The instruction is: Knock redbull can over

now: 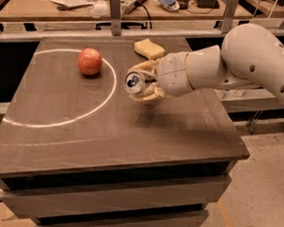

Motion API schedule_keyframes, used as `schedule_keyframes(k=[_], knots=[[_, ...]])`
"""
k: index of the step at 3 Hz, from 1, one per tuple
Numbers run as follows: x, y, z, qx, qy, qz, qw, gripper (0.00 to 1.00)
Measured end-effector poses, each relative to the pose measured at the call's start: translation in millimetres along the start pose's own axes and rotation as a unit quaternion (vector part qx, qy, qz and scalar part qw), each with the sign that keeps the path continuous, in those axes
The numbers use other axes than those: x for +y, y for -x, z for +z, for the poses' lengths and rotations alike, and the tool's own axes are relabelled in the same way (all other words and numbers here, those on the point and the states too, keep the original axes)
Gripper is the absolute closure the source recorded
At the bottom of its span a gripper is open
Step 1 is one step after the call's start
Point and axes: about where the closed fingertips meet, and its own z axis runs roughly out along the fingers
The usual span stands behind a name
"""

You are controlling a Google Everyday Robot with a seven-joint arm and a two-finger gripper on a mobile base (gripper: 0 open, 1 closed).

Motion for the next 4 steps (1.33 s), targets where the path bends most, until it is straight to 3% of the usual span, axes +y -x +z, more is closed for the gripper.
schedule_keyframes(k=[1,2,3,4], knots=[[3.4,1.6,8.7,0.044,0.027,-0.059,0.9969,1.00],[6.5,-1.2,17.2,0.074,0.055,-0.094,0.9913,1.00],[10.0,-5.3,21.3,0.095,0.088,-0.106,0.9859,0.87],[14.0,-10.6,20.6,0.107,0.125,-0.098,0.9815,0.64]])
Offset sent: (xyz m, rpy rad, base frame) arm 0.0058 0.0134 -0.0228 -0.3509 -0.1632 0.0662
